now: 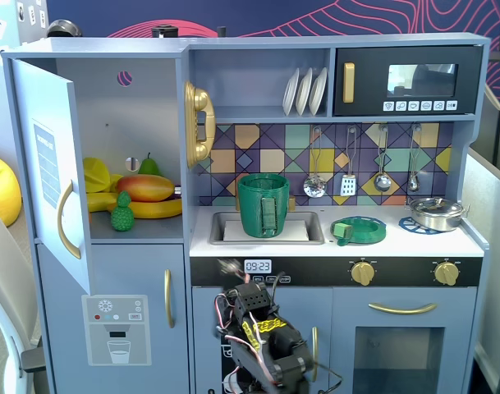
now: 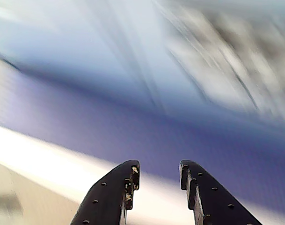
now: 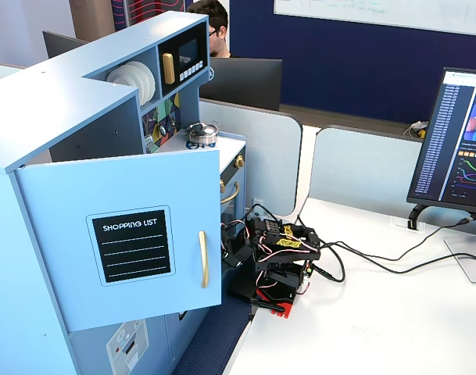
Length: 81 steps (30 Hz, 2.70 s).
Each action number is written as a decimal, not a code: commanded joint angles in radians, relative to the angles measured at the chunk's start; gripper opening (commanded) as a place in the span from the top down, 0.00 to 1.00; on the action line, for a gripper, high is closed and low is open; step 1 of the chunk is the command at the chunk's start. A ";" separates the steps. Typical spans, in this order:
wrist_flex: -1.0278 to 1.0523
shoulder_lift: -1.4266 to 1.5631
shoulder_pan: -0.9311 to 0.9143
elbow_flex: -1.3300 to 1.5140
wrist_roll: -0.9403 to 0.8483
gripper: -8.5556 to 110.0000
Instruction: Pick up the green pineapple from the left cabinet and place it in the green recipient
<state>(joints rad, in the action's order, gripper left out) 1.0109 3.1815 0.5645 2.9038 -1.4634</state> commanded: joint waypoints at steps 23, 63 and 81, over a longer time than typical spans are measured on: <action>-0.982 -0.698 0.227 -0.592 -0.170 0.61; -1.146 -1.519 0.199 -1.287 -0.172 0.53; -1.111 -1.717 0.193 -1.506 -0.172 0.54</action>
<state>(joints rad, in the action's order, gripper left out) -0.1012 1.4680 0.7470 1.4972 -1.6245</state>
